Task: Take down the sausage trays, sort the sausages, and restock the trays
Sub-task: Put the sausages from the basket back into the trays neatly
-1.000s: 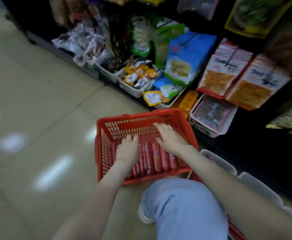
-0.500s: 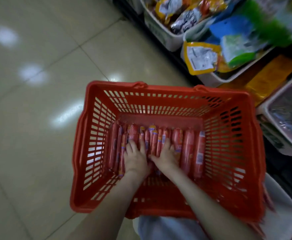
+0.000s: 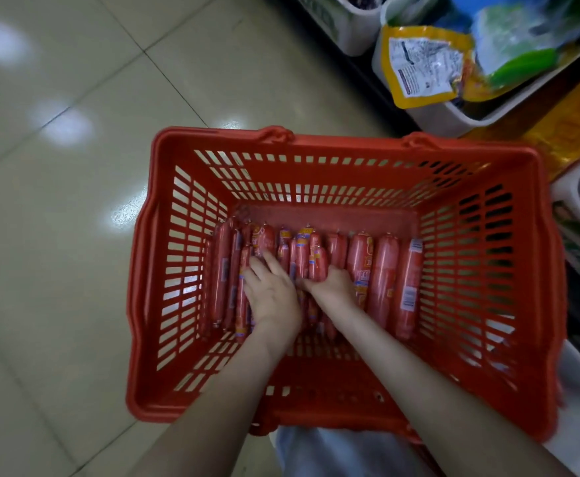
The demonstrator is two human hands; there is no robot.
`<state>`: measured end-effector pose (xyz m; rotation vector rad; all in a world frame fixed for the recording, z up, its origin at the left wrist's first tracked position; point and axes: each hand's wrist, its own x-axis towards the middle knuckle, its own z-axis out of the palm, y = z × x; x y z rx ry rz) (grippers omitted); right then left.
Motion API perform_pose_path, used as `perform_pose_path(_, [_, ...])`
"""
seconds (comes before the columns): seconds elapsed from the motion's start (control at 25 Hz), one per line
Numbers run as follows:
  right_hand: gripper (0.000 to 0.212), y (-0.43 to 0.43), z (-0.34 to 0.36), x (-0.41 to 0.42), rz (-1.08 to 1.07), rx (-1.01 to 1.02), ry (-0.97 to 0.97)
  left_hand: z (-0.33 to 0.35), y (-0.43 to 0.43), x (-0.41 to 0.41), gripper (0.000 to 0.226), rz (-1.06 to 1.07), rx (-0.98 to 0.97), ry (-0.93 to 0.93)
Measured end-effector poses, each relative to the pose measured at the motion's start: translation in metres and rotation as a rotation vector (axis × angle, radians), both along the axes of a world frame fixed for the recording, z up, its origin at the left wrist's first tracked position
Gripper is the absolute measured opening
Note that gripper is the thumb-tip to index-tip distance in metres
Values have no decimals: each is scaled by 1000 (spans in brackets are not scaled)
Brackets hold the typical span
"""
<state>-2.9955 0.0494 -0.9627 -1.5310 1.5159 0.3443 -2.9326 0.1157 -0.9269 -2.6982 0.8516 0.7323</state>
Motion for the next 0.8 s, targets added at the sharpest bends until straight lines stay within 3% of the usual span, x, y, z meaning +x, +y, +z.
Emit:
perform_pose_path(0.2, [41, 10, 4, 14, -105, 93, -159, -3, 3, 7, 52, 45, -124, 82])
perform_pose_path(0.32, [17, 2, 9, 10, -290, 252, -320, -2, 3, 9, 44, 98, -226, 159])
perform_pose_path(0.52, [17, -32, 46, -9, -439, 434, -518, 31, -13, 13, 52, 223, -487, 553])
perform_pose_path(0.64, [13, -60, 95, -48, -575, 458, -690, 77, -38, -4, 58, 97, -577, 711])
perform_pose_path(0.8, [16, -73, 162, -142, -747, 327, -805, 124, -75, -74, 61, -173, -618, 887])
